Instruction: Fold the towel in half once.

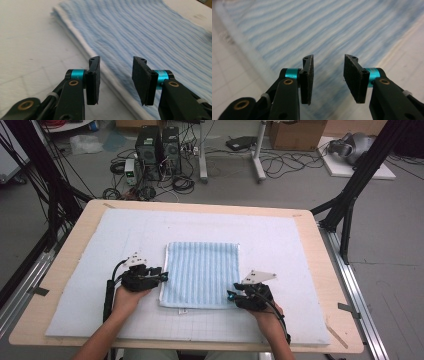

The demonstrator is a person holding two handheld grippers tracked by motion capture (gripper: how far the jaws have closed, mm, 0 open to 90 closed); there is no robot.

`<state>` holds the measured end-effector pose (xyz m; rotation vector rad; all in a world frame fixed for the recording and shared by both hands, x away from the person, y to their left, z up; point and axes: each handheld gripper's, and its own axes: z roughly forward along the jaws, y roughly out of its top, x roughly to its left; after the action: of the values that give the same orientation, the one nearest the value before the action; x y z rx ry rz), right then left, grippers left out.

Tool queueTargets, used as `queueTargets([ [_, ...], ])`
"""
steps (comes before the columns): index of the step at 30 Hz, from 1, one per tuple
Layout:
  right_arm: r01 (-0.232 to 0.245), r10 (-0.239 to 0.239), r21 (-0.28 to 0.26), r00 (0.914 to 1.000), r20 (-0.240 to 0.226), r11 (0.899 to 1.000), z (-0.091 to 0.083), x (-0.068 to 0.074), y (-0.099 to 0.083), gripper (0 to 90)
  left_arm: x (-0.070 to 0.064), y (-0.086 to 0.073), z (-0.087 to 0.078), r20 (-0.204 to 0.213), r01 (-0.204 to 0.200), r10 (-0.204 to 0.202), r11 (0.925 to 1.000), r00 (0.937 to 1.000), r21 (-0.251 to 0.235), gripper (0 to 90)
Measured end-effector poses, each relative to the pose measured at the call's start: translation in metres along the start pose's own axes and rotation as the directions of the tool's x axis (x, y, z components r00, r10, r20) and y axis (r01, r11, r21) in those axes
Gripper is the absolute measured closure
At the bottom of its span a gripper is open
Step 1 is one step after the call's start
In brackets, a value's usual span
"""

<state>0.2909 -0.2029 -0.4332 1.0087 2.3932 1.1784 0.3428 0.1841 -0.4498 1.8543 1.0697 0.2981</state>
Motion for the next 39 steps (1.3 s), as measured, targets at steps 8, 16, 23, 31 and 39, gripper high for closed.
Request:
queueTargets([
  [8, -0.064, 0.066, -0.04, 0.9969, 0.042, 0.997, 0.008, -0.021, 0.009, 59.2, 0.02, 0.029, 0.019, -0.031, 0.029, -0.03, 0.9993, 0.9991, -0.026, 61.5],
  [16, -0.06, 0.061, -0.034, 0.9976, 0.034, 0.998, 0.008, -0.02, 0.006, 57.8, 0.04, 0.044, 0.051, -0.055, 0.112, -0.111, 0.9937, 0.9923, 0.003, 60.7],
  [23, -0.069, 0.07, -0.03, 0.9969, 0.035, 0.997, 0.008, -0.02, 0.004, 56.4, 0.035, 0.047, 0.059, -0.093, 0.049, -0.05, 0.9987, 0.9944, -0.015, 87.1],
  [31, -0.074, 0.077, -0.046, 0.9945, 0.071, 0.996, 0.013, -0.022, 0.007, 55.0, 0.042, 0.048, 0.06, -0.144, 0.125, -0.133, 0.99, 0.9806, -0.066, 63.6],
  [39, -0.108, 0.122, -0.093, 0.9796, 0.159, 0.99, 0.033, -0.052, 0.037, 65.3, 0.039, 0.048, 0.059, -0.121, 0.052, -0.058, 0.9973, 0.9909, -0.051, 66.2],
])
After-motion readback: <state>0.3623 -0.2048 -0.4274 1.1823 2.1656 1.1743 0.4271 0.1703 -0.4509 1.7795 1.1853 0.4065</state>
